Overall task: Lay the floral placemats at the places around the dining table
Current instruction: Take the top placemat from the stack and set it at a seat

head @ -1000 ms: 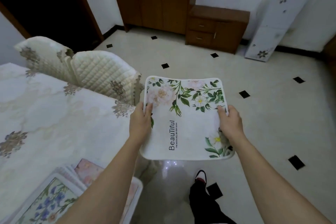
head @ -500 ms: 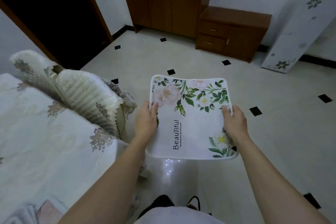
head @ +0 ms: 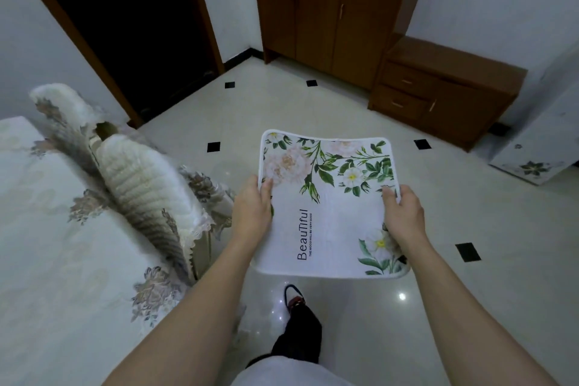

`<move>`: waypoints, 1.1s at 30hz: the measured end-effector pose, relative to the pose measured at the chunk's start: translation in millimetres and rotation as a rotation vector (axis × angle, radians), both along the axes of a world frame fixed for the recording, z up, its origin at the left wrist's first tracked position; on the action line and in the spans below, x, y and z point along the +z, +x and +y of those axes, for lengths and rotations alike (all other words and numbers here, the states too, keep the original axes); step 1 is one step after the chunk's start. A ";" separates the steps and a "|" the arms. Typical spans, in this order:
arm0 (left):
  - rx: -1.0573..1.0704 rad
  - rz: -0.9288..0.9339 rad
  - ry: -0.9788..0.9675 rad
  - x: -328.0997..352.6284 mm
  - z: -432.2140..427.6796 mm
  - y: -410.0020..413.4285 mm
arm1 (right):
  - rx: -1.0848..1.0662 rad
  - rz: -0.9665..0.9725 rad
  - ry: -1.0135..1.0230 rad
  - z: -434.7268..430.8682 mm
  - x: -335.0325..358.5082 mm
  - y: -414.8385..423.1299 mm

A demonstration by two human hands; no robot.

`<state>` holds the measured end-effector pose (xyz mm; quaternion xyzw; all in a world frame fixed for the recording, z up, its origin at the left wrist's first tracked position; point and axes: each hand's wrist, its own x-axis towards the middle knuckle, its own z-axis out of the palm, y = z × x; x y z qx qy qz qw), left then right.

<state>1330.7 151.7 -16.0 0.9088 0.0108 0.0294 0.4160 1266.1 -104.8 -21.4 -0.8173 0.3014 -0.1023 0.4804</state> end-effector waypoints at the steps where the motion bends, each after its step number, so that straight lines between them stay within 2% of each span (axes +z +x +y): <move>1: 0.010 -0.001 0.001 -1.7 -1.3 19.1 | 0.005 -0.002 0.000 -1.0 0.3 21.0; 10: 0.140 -0.001 0.028 2.8 17.1 170.3 | 0.115 0.019 -0.021 13.7 7.7 202.7; 19: 0.365 0.016 -0.006 3.1 82.2 244.4 | 0.335 0.051 -0.017 77.6 7.4 342.9; 27: 0.620 0.026 -0.083 -0.5 142.7 310.4 | 0.598 0.045 -0.020 155.0 6.5 472.9; 33: 0.919 0.008 -0.081 9.6 188.6 364.2 | 0.893 0.047 -0.007 239.7 3.6 596.4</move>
